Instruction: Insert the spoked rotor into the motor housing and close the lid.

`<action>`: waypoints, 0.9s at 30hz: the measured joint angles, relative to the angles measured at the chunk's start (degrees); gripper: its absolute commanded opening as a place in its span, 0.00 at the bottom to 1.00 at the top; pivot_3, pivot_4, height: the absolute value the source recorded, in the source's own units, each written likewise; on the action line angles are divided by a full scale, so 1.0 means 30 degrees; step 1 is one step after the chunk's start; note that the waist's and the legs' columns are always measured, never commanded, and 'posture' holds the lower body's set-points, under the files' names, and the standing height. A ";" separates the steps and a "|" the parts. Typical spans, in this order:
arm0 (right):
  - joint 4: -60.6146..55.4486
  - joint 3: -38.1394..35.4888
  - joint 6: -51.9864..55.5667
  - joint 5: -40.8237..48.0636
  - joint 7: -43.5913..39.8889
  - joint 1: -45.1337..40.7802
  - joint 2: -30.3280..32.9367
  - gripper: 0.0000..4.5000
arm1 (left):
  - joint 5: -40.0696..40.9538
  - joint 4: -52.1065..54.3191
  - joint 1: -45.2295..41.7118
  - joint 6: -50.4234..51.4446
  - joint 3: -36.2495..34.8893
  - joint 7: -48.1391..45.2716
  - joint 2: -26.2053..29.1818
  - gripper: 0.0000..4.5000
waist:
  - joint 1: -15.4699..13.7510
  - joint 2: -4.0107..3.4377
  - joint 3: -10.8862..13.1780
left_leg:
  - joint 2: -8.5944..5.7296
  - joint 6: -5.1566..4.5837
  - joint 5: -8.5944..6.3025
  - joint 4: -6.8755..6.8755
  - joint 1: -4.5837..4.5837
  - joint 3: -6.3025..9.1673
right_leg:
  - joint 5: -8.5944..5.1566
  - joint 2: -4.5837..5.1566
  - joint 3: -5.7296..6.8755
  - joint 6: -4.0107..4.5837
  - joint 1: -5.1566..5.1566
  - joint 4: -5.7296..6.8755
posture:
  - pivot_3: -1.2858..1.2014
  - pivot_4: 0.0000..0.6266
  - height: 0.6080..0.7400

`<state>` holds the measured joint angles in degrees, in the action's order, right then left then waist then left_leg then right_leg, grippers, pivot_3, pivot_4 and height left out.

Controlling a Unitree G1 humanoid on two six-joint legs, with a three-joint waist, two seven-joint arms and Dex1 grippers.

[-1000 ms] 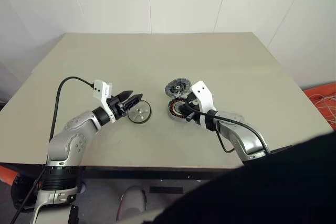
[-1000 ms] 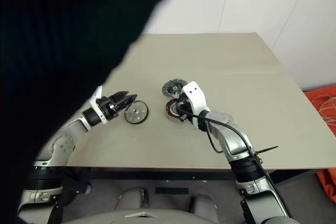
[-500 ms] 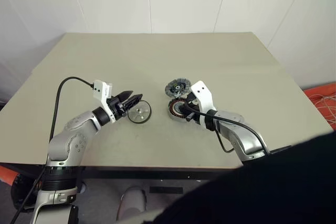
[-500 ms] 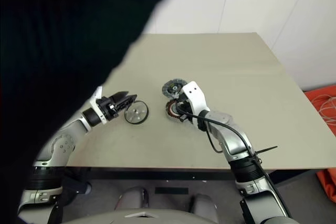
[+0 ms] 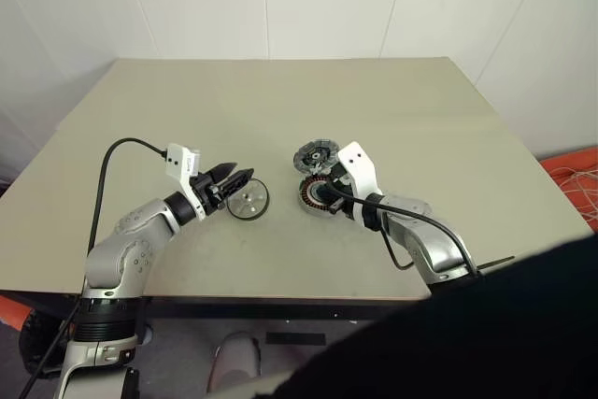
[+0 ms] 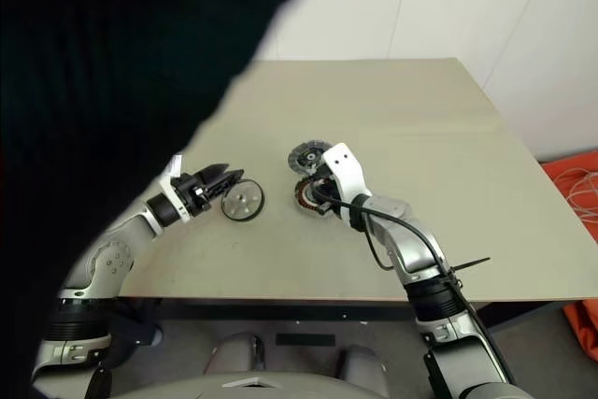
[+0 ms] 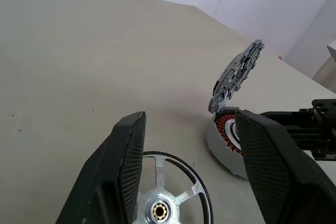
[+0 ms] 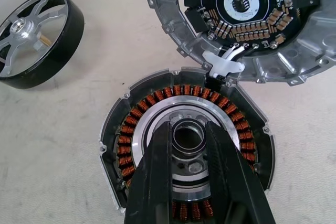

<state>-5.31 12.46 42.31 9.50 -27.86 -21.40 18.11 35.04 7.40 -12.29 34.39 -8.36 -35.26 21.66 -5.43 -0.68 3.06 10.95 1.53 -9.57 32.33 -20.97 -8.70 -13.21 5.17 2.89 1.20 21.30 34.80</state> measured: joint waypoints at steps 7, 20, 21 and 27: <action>0.0020 0.0000 -0.0001 -0.0113 0.0006 -0.0024 -0.0049 0.14 | 0.0001 0.0030 0.0013 0.0001 -0.0002 0.0017 0.0000 0.64 | -0.0001 0.0000 0.0000 | 0.0000 0.0001 0.0000 0.0000 -0.0001 0.0000 | 0.0001 0.0000 0.0000 0.0002 -0.0001 0.0001 | 0.52 0.00 1.00; 0.0017 -0.0025 0.0009 -0.0136 0.0035 0.0124 0.0027 0.14 | -0.0002 0.0023 -0.0012 -0.0003 -0.0001 -0.0010 0.0002 0.64 | -0.0003 0.0000 0.0000 | -0.0001 0.0001 0.0000 0.0004 0.0001 0.0001 | 0.0001 0.0000 0.0000 0.0002 -0.0004 0.0003 | 0.52 0.00 1.00; 0.0017 -0.0030 0.0009 -0.0136 0.0035 0.0126 0.0028 0.14 | -0.0003 0.0022 -0.0017 -0.0005 -0.0001 -0.0011 0.0002 0.64 | -0.0001 0.0000 0.0000 | -0.0001 0.0001 0.0001 0.0004 0.0001 0.0000 | 0.0002 0.0000 0.0000 0.0002 -0.0005 0.0004 | 0.52 0.00 1.00; 0.0013 -0.0037 0.0012 -0.0135 0.0030 0.0130 0.0054 0.14 | -0.0005 0.0022 -0.0051 -0.0005 -0.0002 -0.0008 0.0002 0.64 | -0.0002 0.0000 0.0000 | 0.0000 0.0001 0.0001 0.0007 0.0002 0.0001 | 0.0002 0.0000 0.0000 0.0003 -0.0005 0.0008 | 0.52 0.00 1.00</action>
<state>-5.27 12.35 42.35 9.09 -27.77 -21.01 18.27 35.03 7.47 -12.44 34.38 -8.36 -35.29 21.66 -5.44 -0.68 3.06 10.95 1.53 -9.57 32.35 -20.96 -8.69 -13.20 5.17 2.89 1.21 21.29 34.82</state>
